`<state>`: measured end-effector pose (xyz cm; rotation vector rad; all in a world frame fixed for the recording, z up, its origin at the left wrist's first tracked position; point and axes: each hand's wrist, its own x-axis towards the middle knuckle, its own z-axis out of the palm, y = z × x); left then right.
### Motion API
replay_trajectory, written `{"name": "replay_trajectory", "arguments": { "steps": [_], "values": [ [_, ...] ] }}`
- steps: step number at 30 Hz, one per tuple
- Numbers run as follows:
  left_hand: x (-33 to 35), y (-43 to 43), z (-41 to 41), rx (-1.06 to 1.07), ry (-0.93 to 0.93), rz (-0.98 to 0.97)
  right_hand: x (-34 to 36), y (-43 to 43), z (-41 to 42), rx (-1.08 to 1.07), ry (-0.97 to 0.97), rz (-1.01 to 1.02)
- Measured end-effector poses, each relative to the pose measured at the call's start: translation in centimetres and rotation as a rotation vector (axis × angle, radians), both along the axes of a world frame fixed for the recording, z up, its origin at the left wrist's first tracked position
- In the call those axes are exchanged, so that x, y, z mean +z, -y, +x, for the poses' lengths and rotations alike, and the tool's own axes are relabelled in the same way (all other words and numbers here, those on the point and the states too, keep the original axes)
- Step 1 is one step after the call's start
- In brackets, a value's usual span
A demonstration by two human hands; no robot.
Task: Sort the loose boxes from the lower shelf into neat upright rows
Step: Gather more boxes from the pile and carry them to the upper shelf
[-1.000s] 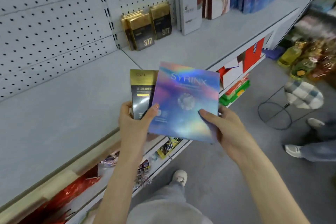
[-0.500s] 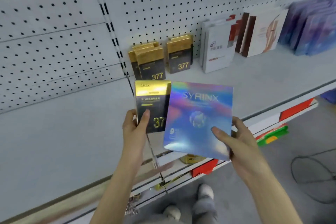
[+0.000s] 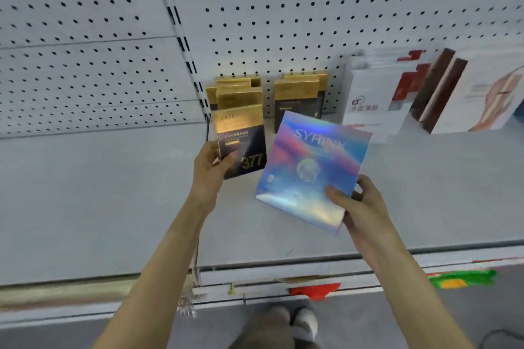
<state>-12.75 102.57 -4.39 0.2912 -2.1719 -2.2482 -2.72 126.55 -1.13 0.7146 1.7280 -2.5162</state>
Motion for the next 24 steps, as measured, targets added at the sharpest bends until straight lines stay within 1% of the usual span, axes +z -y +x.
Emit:
{"name": "replay_trajectory", "arguments": {
  "steps": [3,5,9,10,18,24],
  "values": [
    [-0.5,0.3,-1.8,-0.001,-0.007,-0.061,0.0,0.0,-1.1,0.009,0.008,0.01],
    [-0.8,0.6,-3.0,-0.006,0.01,-0.137,0.0,-0.2,-1.3,-0.003,0.014,0.029],
    [-1.7,1.7,-5.4,0.034,-0.058,-0.481,0.0,-0.3,-1.6,-0.022,0.016,0.045],
    [-1.8,2.0,-5.9,0.039,-0.069,-0.532,0.0,-0.2,-1.8,-0.028,0.018,0.051],
    [-1.9,2.8,-7.6,0.013,-0.095,-0.585,-0.5,-0.3,-1.7,-0.117,0.022,0.065],
    [-1.8,3.1,-8.2,-0.074,-0.088,-0.653,-0.9,-0.6,-1.0,-0.163,-0.014,0.037]
  ]
}}
